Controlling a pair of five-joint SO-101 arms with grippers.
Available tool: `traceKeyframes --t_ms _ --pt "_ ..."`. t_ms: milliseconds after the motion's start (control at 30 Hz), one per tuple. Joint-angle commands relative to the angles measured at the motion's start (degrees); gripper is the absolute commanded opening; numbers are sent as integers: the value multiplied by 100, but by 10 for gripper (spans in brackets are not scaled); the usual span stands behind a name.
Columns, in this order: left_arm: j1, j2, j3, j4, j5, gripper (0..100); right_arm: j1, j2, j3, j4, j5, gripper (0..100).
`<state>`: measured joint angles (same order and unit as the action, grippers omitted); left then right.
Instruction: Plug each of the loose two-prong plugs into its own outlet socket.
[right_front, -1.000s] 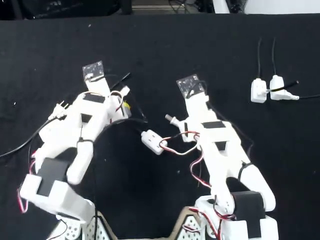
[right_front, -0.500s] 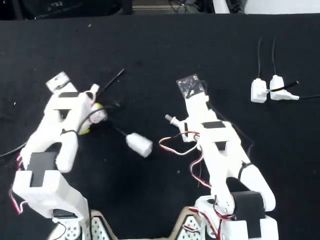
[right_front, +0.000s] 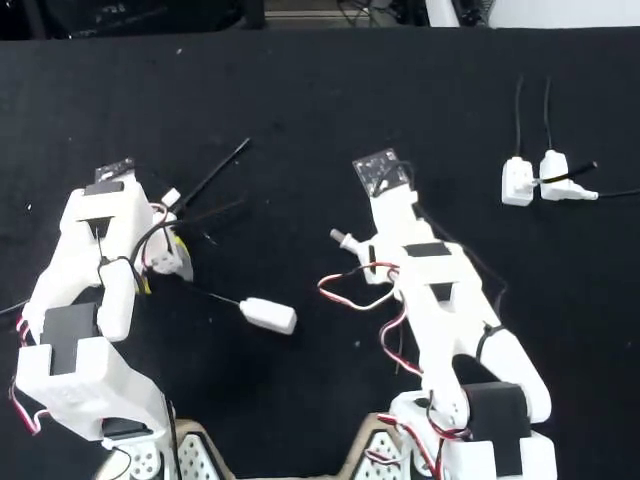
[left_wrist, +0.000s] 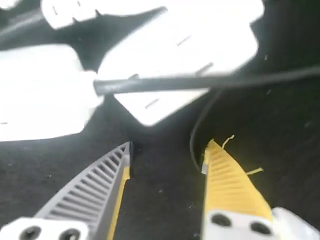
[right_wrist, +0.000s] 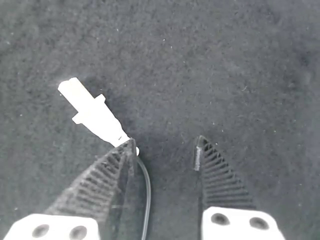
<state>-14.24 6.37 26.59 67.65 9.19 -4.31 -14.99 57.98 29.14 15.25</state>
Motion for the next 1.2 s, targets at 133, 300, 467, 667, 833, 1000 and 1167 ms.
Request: traceKeyframes --t_ms 133,300,467,667,833,1000,1167 --pt "-242 -510 4 571 -571 234 79 -286 -145 -149 -44 177" --pt "-462 -1802 242 607 -703 236 88 -295 -145 -114 -9 177" --pt "-418 -2655 1393 -466 -835 235 70 -734 -145 308 9 177" --pt "-488 -2796 2545 -2567 -624 237 -1037 -2273 31 1890 440 177" --pt "-936 -2611 2000 -2690 -598 238 -2303 -2580 321 2338 1064 177" --pt "-989 -1371 1147 -3086 -835 238 -3112 -2589 505 2330 1046 177" --pt "-1226 -176 -163 -2585 -747 235 -3305 -2607 611 2321 1081 177"
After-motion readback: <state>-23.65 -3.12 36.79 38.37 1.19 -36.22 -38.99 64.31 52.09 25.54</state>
